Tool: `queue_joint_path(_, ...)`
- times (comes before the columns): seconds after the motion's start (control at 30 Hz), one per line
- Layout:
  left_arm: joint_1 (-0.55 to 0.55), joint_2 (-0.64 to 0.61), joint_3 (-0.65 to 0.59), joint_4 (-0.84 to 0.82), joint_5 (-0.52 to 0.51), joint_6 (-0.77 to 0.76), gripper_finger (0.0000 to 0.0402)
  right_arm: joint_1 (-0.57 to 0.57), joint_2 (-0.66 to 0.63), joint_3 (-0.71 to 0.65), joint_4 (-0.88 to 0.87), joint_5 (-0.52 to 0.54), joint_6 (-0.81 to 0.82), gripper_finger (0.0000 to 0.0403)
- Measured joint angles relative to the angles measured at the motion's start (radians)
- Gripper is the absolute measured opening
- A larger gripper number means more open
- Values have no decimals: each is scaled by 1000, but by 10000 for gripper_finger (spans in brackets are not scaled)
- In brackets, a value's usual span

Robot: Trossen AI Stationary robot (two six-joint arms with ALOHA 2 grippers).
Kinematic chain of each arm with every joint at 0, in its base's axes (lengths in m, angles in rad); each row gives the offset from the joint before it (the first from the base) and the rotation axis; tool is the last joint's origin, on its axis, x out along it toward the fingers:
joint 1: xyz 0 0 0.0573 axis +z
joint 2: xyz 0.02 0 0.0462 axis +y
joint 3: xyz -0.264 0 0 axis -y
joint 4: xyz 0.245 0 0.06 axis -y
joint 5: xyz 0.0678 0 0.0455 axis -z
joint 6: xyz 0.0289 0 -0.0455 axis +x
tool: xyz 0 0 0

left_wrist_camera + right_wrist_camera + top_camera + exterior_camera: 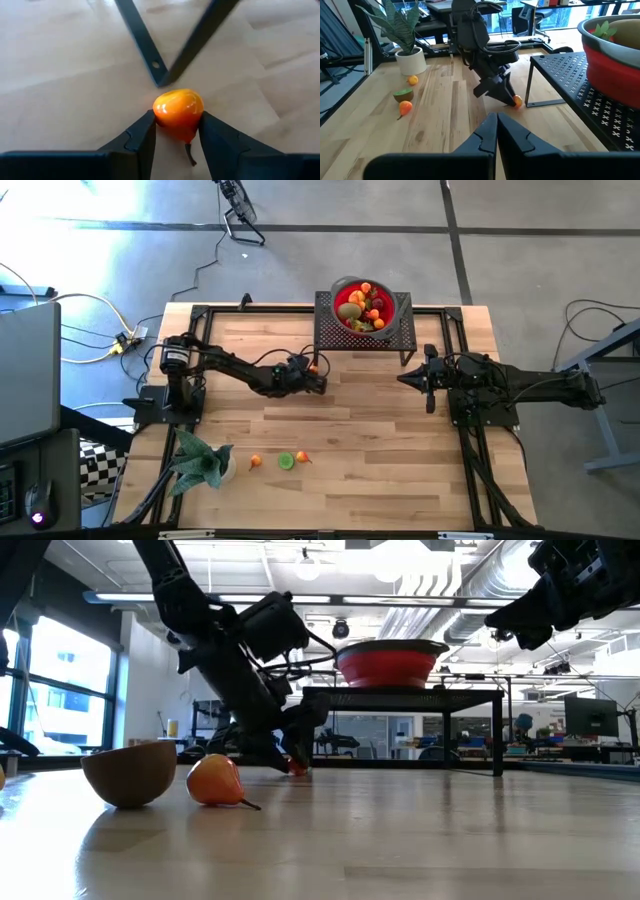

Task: Pick & Place Fruit
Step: Put the pear into the strainer on the shelf

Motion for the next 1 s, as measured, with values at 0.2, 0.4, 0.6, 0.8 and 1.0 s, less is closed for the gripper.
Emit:
queue_joint_path(0.2,0,-43,-2,-43,44,11,133,0,0,0,0,0,0,5)
queue_joint_path(0.4,0,-139,-2,-111,58,64,133,0,0,0,-11,7,0,5)
queue_joint_path(0.6,0,-233,-1,-144,100,132,133,0,0,0,-44,78,4,5)
queue_joint_path(0.8,0,-321,-2,-142,146,214,133,0,0,0,-42,69,8,5)
queue_joint_path(1.0,0,-407,-2,-109,190,292,133,0,0,0,-42,68,7,5)
